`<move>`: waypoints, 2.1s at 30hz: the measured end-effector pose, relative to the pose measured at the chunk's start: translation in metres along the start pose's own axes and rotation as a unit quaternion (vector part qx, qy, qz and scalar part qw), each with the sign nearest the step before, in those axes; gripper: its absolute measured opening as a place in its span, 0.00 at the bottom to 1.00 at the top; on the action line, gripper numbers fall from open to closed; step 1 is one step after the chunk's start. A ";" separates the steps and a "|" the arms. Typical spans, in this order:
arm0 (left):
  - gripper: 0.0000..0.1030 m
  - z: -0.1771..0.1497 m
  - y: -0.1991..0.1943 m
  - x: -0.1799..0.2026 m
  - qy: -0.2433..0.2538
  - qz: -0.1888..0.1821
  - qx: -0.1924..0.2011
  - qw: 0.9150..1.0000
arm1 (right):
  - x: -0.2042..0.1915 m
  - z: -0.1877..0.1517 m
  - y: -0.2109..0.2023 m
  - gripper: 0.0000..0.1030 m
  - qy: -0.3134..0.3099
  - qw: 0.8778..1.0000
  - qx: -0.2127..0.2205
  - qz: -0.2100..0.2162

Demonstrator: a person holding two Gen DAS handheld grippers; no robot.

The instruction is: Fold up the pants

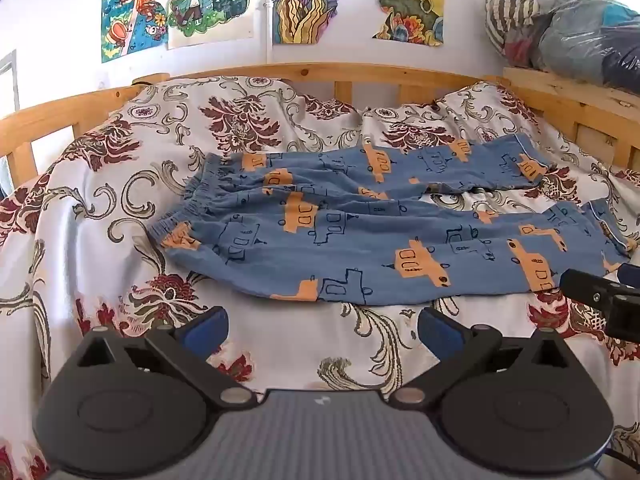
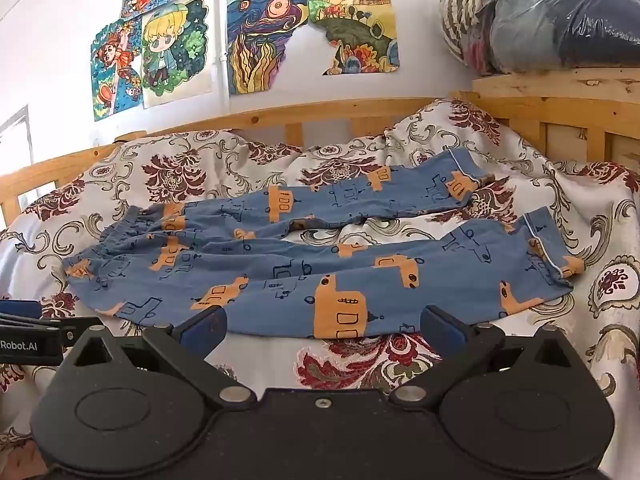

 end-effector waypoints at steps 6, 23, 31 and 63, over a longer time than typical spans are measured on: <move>1.00 -0.001 -0.001 -0.001 0.001 -0.001 0.006 1.000 | 0.000 0.000 0.000 0.99 0.000 1.000 0.000 0.000; 1.00 -0.001 -0.001 0.003 0.006 -0.007 0.003 1.000 | 0.000 0.000 0.000 0.99 0.001 1.000 -0.001 -0.001; 1.00 -0.001 -0.001 0.004 0.007 -0.006 0.003 1.000 | 0.001 0.000 0.000 0.99 0.002 1.000 -0.001 -0.001; 1.00 -0.003 -0.001 0.005 0.004 -0.010 0.001 1.000 | 0.001 -0.001 0.000 0.99 0.003 1.000 -0.004 0.000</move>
Point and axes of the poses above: each gripper's, at about its wrist camera, not at the fingertips, and y roughly the way its jaws point, x to its right, z to its top, the point moved 6 cm from there along y, roughly the way its jaws point, and after that the axes turned 11 degrees about -z, right-handed, at the moved point
